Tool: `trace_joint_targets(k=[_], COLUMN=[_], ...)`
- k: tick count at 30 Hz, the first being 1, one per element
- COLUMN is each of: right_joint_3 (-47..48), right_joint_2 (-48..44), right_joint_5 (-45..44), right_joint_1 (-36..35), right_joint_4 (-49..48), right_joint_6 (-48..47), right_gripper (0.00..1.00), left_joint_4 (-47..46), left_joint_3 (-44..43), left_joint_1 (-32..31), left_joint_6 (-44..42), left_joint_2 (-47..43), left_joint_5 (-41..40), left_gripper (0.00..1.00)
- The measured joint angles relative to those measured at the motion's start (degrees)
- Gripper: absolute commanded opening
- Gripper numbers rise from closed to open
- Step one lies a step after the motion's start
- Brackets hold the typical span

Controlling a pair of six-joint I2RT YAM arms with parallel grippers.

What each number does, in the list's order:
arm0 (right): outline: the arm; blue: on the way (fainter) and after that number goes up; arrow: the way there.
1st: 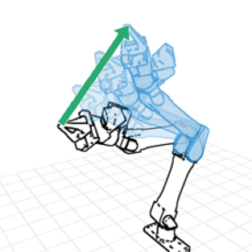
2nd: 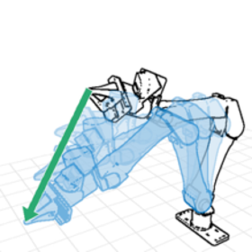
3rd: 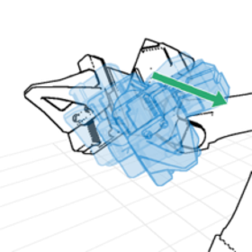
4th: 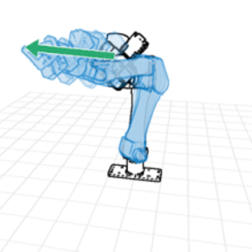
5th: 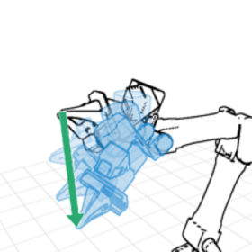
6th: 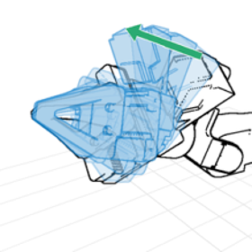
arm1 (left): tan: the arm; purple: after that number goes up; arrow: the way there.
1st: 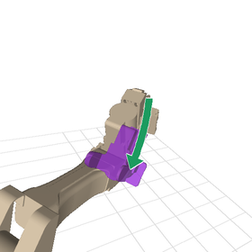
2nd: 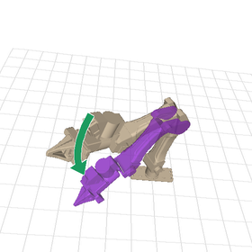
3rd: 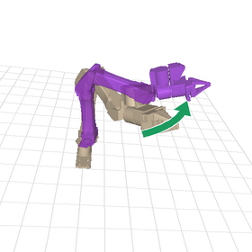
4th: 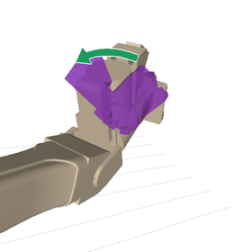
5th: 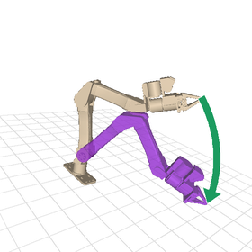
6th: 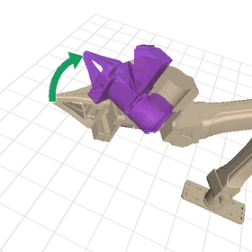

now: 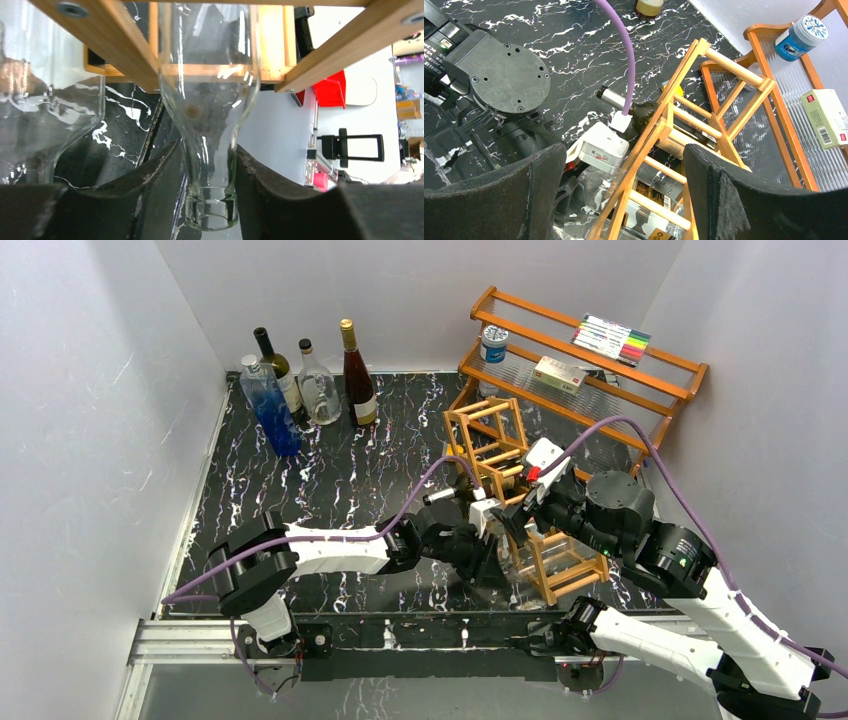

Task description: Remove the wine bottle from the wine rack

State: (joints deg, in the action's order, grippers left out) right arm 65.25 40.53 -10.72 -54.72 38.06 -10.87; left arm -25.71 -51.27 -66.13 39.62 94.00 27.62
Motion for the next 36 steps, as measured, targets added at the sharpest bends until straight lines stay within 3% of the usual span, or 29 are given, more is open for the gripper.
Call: trace_joint_targets(k=[6, 12, 15, 36], right_joint_3=[0.0, -0.1, -0.2, -1.4], right_joint_2=[0.0, 0.2, 0.6, 5.4], right_joint_5=[0.0, -0.1, -0.2, -0.9], right_joint_1=[0.0, 0.0, 0.0, 0.0], right_joint_4=[0.0, 0.0, -0.1, -2.8], right_joint_6=[0.2, 0.6, 1.2, 2.1], right_gripper=[0.98, 0.98, 0.98, 0.98], left_joint_4=[0.3, 1.1, 1.8, 5.1], left_joint_3=[0.0, 2.8, 5.0, 16.3], left_joint_1=[-0.1, -0.1, -0.1, 1.3], left_joint_6=[-0.2, -0.4, -0.3, 4.6], left_joint_2=[-0.5, -3.9, -6.8, -23.5], left_joint_5=[0.5, 0.1, -0.5, -2.3], left_gripper=[0.25, 0.04, 0.00, 0.00])
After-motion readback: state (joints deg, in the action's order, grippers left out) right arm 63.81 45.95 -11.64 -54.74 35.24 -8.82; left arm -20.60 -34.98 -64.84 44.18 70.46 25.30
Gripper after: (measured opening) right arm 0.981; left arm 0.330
